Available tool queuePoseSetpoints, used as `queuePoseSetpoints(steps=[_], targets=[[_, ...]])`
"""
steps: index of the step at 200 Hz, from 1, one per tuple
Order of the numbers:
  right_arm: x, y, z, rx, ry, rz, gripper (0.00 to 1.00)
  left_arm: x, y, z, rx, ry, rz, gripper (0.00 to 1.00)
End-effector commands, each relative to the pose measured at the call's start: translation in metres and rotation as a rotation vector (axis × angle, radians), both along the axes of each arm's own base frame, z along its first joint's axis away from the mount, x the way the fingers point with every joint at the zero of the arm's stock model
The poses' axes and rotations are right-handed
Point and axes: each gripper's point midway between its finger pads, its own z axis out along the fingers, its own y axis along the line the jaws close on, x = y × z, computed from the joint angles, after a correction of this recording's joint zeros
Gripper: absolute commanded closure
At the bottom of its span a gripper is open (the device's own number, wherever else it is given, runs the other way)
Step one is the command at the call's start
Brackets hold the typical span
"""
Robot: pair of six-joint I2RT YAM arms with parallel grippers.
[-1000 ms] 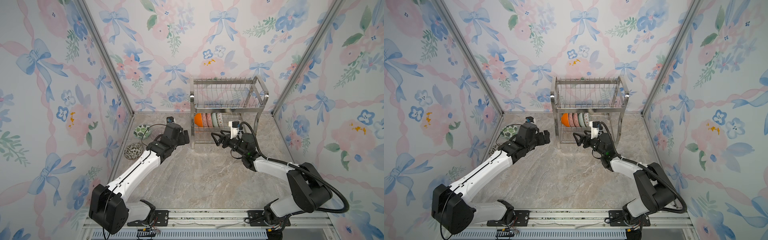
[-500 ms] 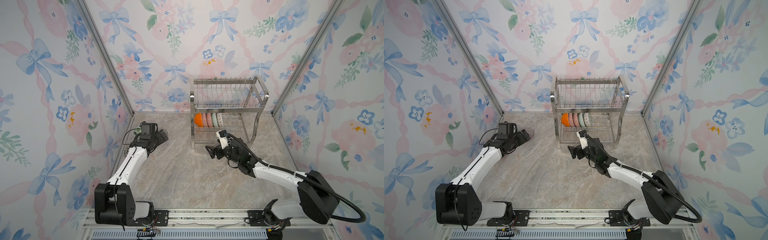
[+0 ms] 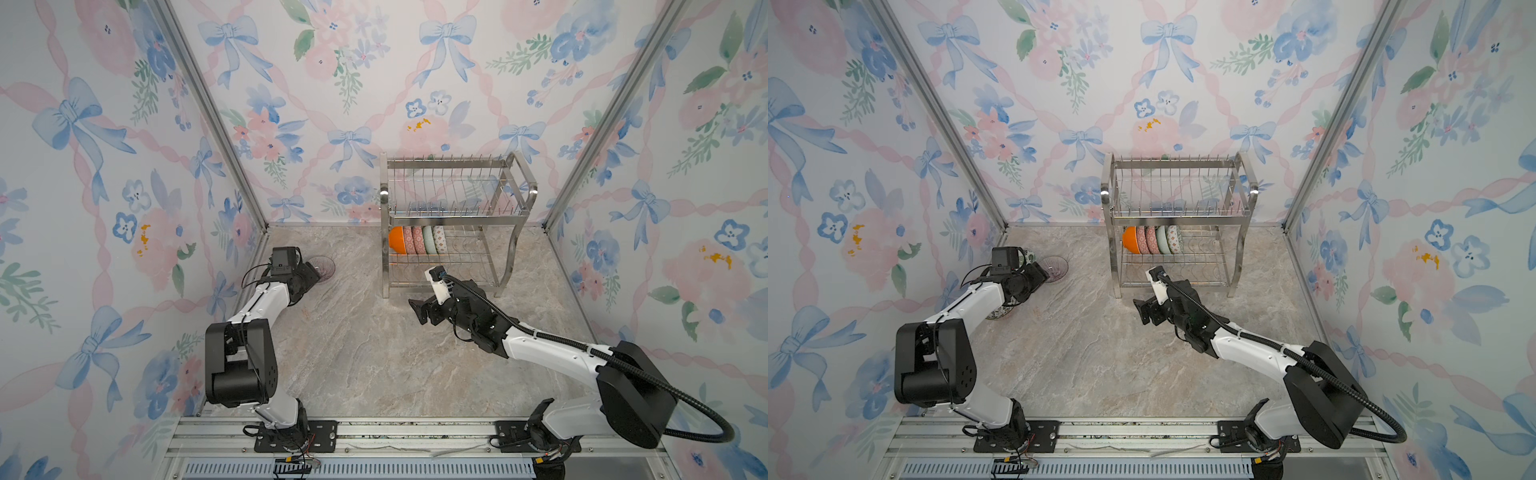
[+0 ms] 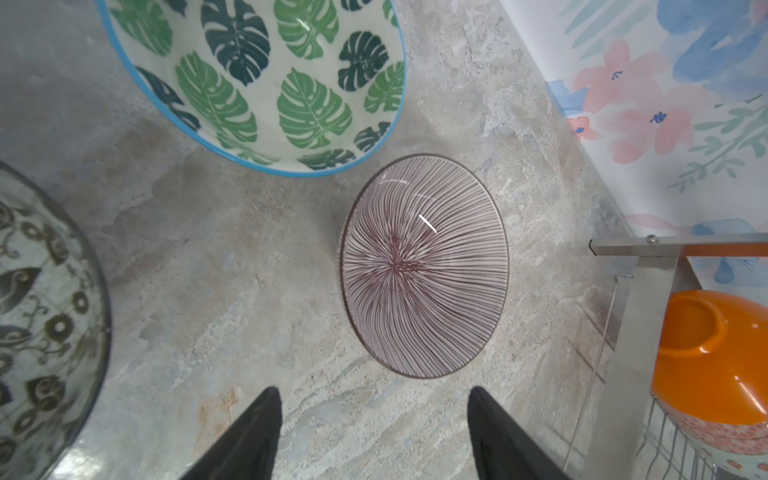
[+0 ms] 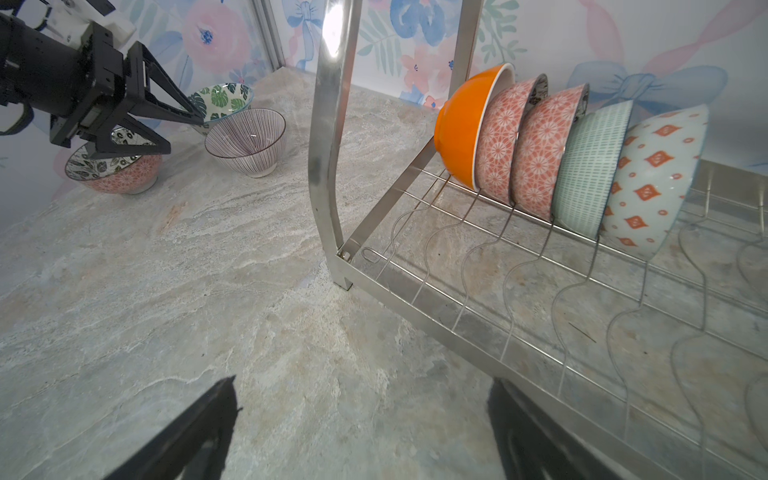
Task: Load the bowls into the dish rack
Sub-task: 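Withdraw the right gripper from the rack while the left gripper moves to the purple-striped bowl, then grasp the purple-striped bowl rim with the left gripper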
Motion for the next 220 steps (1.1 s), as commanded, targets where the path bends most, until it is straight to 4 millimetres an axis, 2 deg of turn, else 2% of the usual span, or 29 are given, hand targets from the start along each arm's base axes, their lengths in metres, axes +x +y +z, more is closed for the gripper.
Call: queuePoseSetpoints(steps=[1,42,64,78,103,141,174,220], targets=[[-0.004,-0.005,0.007,-0.018,-0.030,-0.011,0.04,0.011,0.004,-0.005,-0.016,-0.014,0.010,0.34],[-0.009,-0.015,0.005,-0.030,-0.030,-0.027,0.04,0.023,0.010,-0.014,-0.007,-0.013,0.025,0.48],[-0.010,-0.019,0.004,-0.036,-0.029,-0.034,0.04,0.027,0.011,-0.024,-0.019,0.006,0.034,0.59],[-0.009,-0.021,0.005,-0.040,-0.030,-0.035,0.03,0.027,0.011,-0.029,-0.031,0.012,0.039,0.69],[-0.007,-0.023,0.007,-0.034,-0.030,-0.038,0.04,0.027,0.011,-0.030,-0.034,0.008,0.047,0.78],[-0.003,-0.028,0.008,-0.019,-0.027,-0.050,0.03,0.025,0.010,-0.033,-0.029,0.017,0.038,0.81],[-0.003,-0.031,0.008,-0.015,-0.028,-0.057,0.04,0.025,0.008,-0.036,-0.036,0.024,0.028,1.00],[-0.002,-0.035,0.010,0.001,-0.024,-0.064,0.03,0.022,0.006,-0.028,-0.036,0.016,0.009,1.00]])
